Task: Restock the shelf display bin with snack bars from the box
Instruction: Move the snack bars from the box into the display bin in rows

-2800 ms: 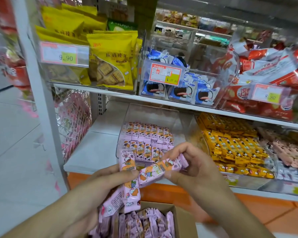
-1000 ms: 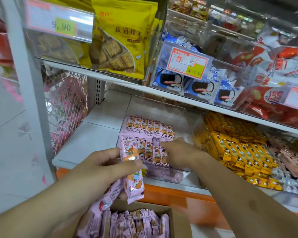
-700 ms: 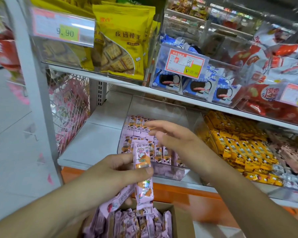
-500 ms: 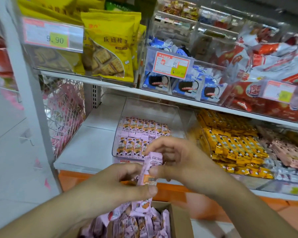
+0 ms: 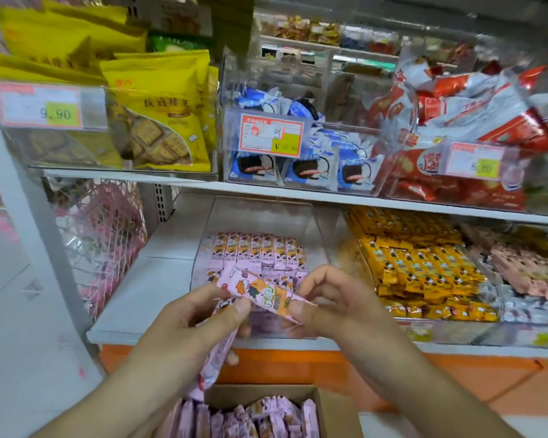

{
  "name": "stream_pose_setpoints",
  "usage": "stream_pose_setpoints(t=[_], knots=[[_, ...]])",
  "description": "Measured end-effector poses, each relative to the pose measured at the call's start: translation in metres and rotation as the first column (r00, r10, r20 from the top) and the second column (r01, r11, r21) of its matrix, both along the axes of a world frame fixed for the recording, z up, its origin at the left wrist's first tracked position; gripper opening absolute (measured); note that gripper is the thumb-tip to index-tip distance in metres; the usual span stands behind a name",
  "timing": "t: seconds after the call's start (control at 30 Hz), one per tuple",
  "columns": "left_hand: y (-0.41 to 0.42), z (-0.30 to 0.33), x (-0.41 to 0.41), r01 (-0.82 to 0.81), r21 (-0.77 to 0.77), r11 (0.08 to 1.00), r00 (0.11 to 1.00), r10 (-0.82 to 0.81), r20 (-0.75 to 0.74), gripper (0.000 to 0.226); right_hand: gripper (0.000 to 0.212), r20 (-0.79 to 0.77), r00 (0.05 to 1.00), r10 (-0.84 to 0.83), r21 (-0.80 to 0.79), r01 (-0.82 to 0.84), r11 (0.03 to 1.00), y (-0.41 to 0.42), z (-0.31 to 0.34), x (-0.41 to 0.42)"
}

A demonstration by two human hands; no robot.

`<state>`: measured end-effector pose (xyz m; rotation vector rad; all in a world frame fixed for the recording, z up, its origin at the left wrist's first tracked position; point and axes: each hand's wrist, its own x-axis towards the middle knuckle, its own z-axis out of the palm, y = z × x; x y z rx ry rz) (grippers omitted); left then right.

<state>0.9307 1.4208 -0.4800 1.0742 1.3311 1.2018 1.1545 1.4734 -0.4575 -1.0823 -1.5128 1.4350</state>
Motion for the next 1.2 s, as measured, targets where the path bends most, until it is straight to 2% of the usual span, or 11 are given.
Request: stream_pose_setpoints(t=[0.17,0.23,0.3,0.33,0.43,0.57,0.73,0.83,0.97,1.1,1.2], knots=[[0.019,0.01,0.012,-0.017,0.033,0.999,0.999,0.018,-0.038,0.019,0.021,0.382,0.923,-0.053,0.248,-0.047,0.967,0.006,-0.003,0.004],[0.041,0.013,0.016,-0.018,0.045,0.999,0.994,0.022,-0.104,0.008,0.031,0.541,0.826,-0.158,0.374,-0.069,0.925,0.016,-0.005,0.013],[0.07,0.013,0.02,-0.012,0.064,0.998,0.981,0.024,-0.192,0.015,0.048,0.619,0.734,-0.279,0.482,-0.075,0.873,0.029,-0.009,0.024],[0.086,0.012,0.023,-0.027,0.075,0.997,0.974,0.043,-0.222,0.025,0.053,0.627,0.715,-0.31,0.501,-0.065,0.863,0.034,-0.012,0.027],[0.136,0.005,0.037,-0.033,0.102,0.994,0.942,0.065,-0.328,0.028,0.06,0.654,0.688,-0.315,0.461,-0.032,0.887,0.045,-0.018,0.032],[0.193,-0.013,0.053,0.072,0.095,0.993,0.869,-0.016,-0.495,0.05,0.056,0.632,0.712,-0.306,0.434,0.002,0.901,0.058,-0.033,0.034],[0.236,-0.038,0.066,0.183,0.06,0.981,0.736,-0.097,-0.671,0.046,0.059,0.594,0.735,-0.327,0.44,0.044,0.897,0.071,-0.056,0.04],[0.258,-0.053,0.068,0.215,0.048,0.976,0.659,-0.109,-0.744,0.039,0.052,0.6,0.73,-0.328,0.446,0.035,0.894,0.073,-0.065,0.042],[0.265,-0.065,0.069,0.211,0.118,0.97,0.525,-0.011,-0.851,0.033,0.048,0.614,0.723,-0.316,0.452,0.006,0.892,0.075,-0.071,0.041],[0.254,-0.065,0.071,0.215,0.146,0.966,0.328,0.069,-0.942,0.032,0.048,0.617,0.724,-0.308,0.448,-0.001,0.894,0.073,-0.069,0.041],[0.245,-0.057,0.071,0.198,0.184,0.963,0.341,0.108,-0.934,0.028,0.048,0.62,0.724,-0.303,0.44,-0.001,0.898,0.07,-0.067,0.041]])
